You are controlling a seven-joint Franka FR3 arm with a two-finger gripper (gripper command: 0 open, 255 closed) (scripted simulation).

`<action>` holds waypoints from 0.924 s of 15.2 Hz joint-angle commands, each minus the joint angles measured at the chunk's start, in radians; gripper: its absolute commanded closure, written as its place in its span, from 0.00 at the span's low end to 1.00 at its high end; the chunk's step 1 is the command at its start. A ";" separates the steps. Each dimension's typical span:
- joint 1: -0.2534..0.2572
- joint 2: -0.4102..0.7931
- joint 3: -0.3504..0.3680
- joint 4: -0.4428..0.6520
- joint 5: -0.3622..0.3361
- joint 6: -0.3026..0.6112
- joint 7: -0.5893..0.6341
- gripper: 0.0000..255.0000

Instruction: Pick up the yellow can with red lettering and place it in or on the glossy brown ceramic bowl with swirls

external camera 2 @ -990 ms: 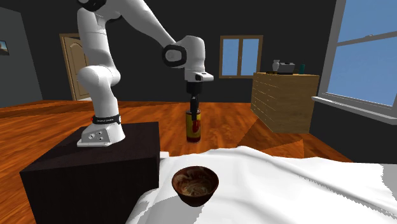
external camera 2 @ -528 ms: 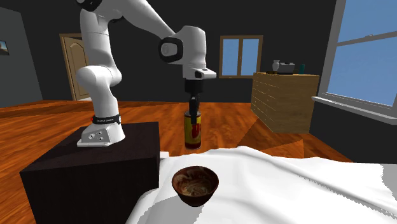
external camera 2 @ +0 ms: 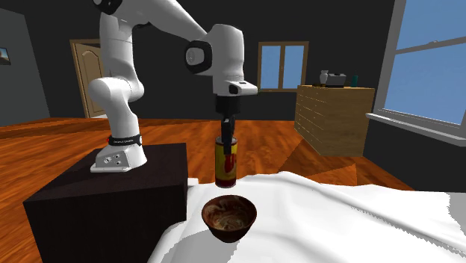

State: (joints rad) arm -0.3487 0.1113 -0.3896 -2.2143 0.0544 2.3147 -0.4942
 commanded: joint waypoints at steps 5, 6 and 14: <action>-0.007 0.059 0.007 -0.016 0.035 0.070 -0.026 1.00; -0.008 0.069 0.008 -0.019 0.041 0.083 -0.031 1.00; -0.023 0.155 0.029 -0.034 0.097 0.177 -0.069 1.00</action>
State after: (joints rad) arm -0.3700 0.2565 -0.3644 -2.2454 0.1437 2.4786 -0.5588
